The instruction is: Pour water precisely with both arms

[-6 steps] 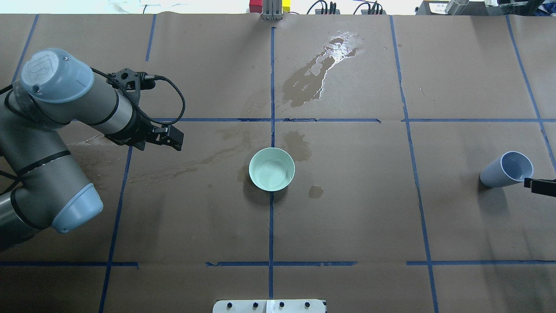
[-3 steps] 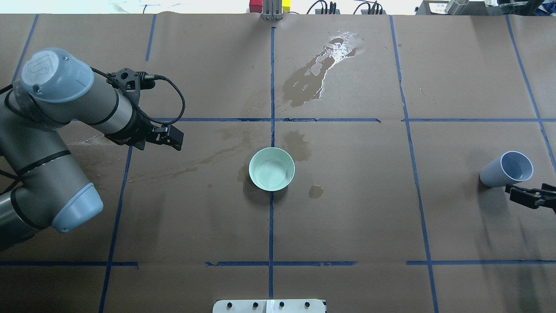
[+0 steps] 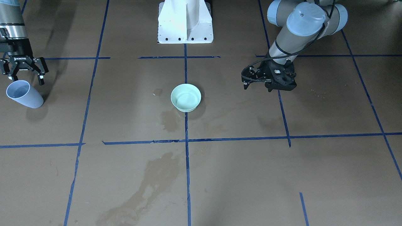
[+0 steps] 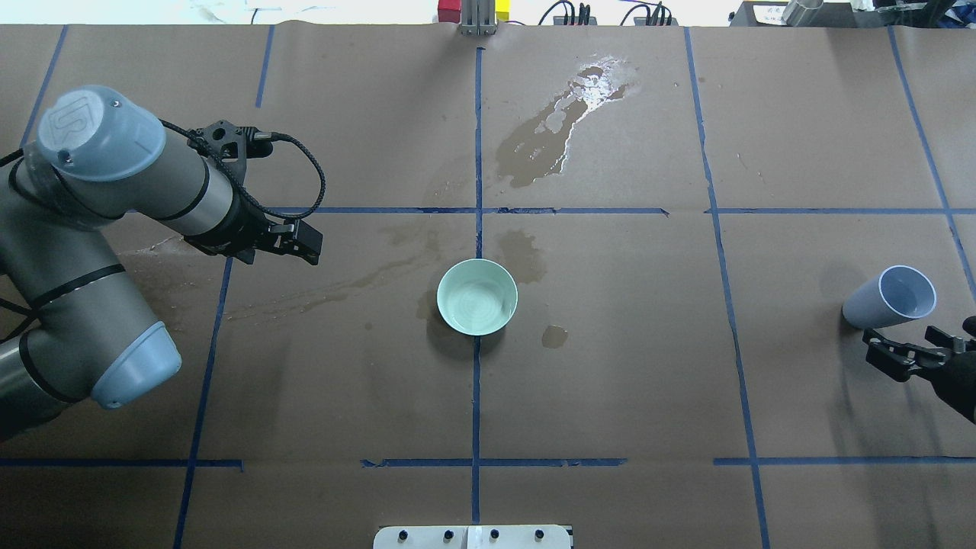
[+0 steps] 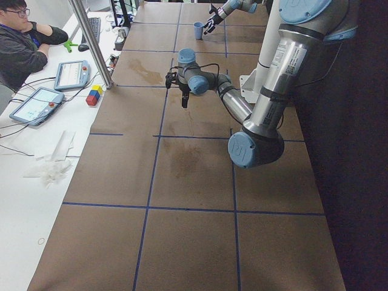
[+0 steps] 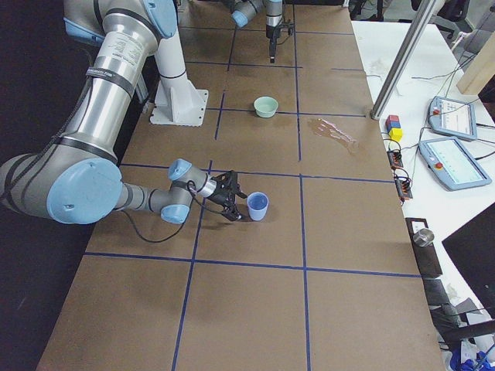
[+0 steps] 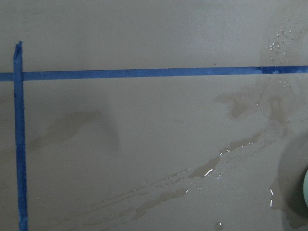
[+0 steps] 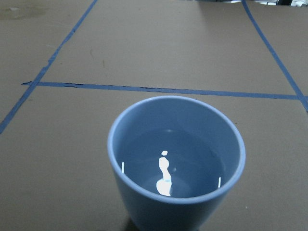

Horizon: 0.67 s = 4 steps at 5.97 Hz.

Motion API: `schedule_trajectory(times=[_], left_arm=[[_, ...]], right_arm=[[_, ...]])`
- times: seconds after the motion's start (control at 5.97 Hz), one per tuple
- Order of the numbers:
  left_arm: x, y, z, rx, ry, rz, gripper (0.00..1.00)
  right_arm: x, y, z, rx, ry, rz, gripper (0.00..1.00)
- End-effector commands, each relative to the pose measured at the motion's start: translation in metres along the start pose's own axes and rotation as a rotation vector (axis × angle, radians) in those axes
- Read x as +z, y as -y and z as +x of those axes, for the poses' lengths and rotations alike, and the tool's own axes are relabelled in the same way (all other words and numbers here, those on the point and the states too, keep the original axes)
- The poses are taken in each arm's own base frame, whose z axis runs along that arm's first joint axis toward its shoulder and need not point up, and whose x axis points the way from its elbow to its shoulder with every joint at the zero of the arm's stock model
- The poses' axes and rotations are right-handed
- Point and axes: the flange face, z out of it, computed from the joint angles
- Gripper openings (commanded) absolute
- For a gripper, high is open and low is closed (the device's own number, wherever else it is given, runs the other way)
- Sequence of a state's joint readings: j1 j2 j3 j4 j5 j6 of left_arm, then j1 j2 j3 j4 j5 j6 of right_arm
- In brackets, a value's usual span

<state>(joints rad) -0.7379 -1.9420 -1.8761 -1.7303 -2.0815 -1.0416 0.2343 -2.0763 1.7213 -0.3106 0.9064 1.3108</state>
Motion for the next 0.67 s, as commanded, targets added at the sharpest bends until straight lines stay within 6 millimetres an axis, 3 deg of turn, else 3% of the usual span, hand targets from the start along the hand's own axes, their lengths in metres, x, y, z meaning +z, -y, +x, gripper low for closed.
schedule_trajectory(times=[0.0, 0.5], left_arm=[[-0.0006, -0.0002, 0.0004, 0.001, -0.001, 0.001, 1.0], [-0.0002, -0.0004, -0.0004, 0.0, 0.0, 0.0, 1.0]], right_arm=[[0.0201, -0.0183, -0.0055, -0.016, 0.02, 0.103, 1.0], [0.0244, -0.0179, -0.0083, -0.068, 0.017, 0.132, 1.0]])
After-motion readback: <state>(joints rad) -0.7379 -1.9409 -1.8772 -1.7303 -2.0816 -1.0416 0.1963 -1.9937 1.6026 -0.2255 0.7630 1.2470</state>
